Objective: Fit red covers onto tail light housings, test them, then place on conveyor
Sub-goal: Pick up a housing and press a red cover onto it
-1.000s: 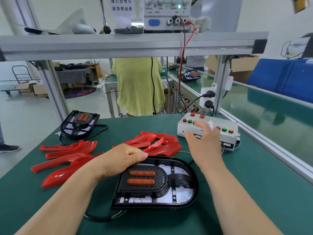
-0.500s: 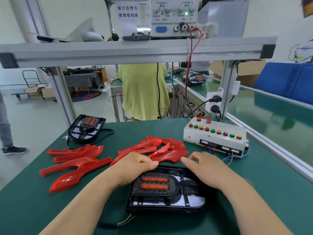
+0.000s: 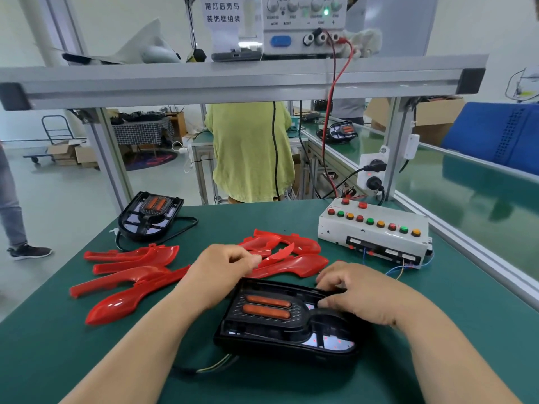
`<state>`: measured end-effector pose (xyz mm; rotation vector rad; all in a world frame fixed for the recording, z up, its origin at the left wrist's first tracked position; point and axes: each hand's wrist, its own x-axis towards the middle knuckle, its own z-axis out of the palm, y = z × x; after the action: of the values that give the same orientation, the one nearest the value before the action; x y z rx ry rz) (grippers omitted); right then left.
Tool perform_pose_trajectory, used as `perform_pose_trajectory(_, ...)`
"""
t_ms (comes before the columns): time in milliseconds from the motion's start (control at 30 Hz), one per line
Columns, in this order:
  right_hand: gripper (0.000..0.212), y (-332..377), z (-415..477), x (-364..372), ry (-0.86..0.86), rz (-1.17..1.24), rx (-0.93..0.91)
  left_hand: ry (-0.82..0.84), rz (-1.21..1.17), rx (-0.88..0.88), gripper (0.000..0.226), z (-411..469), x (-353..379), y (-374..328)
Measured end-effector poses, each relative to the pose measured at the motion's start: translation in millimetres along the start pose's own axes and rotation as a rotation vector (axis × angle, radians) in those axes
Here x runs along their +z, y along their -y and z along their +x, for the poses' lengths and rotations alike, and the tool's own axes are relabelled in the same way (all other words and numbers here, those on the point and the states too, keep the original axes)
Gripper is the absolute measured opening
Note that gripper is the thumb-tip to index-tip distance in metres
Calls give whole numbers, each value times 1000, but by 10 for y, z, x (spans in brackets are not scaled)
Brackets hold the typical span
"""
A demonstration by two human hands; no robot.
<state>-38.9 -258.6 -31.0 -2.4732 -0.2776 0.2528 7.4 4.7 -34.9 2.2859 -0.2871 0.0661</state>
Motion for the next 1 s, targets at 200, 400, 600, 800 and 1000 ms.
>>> perform_pose_trajectory(200,7,-12,-2,-17,-90,121,34,-221,-38,50,15,-17,-11,45)
perform_pose_trajectory(400,10,-30,-11,-21,-135,107,85,-6,217,205,12,24,-38,115)
perform_pose_trajectory(600,7,-36,75,30,-361,86,116,-2,434,234,19,47,23,139)
perform_pose_trajectory(800,44,-32,131,118,-452,-1,92,-8,408,225,5,77,59,62)
perform_pose_trajectory(1000,31,36,84,66,-552,224,-116,-86,19,155,22,-17,-96,17)
